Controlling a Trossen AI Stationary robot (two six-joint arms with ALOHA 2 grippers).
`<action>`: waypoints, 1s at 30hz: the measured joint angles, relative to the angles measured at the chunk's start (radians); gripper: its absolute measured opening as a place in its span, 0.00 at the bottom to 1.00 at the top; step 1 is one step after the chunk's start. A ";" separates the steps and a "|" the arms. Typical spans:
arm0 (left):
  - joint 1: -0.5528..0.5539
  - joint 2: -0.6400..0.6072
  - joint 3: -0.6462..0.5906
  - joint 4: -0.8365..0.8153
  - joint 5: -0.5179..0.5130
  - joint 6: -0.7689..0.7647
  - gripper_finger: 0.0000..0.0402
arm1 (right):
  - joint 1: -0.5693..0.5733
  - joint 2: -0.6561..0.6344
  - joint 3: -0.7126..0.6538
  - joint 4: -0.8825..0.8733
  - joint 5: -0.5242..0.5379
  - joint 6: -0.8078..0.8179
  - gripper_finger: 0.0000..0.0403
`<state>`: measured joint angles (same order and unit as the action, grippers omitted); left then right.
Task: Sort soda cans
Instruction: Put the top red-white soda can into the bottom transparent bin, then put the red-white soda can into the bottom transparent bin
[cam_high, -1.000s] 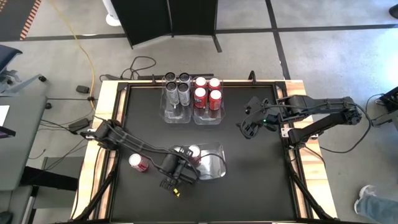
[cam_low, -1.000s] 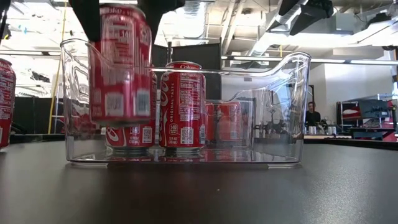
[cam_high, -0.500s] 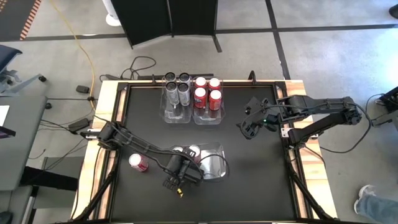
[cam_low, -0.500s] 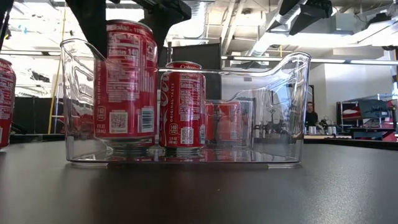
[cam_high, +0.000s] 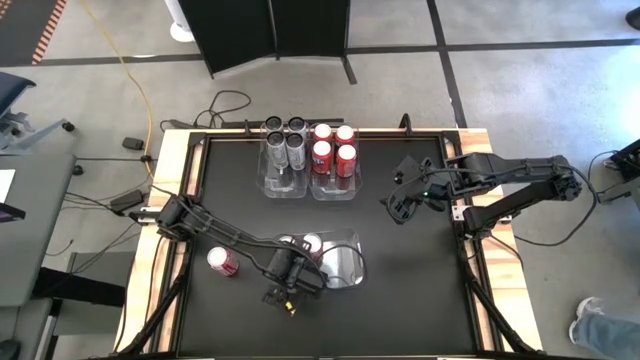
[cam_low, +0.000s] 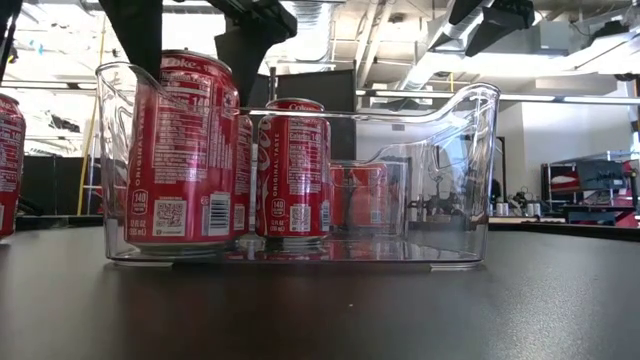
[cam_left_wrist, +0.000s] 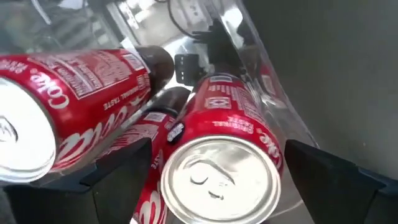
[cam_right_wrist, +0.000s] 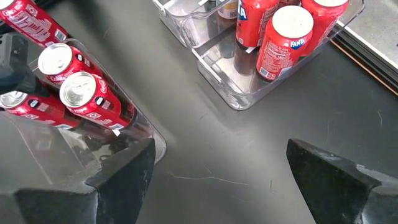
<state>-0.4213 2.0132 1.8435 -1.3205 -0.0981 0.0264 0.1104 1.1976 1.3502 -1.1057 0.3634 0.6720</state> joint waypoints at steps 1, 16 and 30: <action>0.000 0.000 0.000 0.000 0.000 -0.016 0.91 | 0.000 0.000 0.000 0.000 0.000 0.000 0.94; 0.012 -0.088 0.182 -0.071 -0.201 -0.342 0.91 | 0.007 0.002 0.000 0.002 0.000 0.005 0.94; -0.004 -0.314 0.053 -0.250 -0.421 -0.994 0.91 | 0.051 0.002 0.000 -0.008 -0.003 0.035 0.94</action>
<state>-0.4250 1.6992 1.8961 -1.5709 -0.5196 -0.9677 0.1615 1.1992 1.3502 -1.1133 0.3601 0.7069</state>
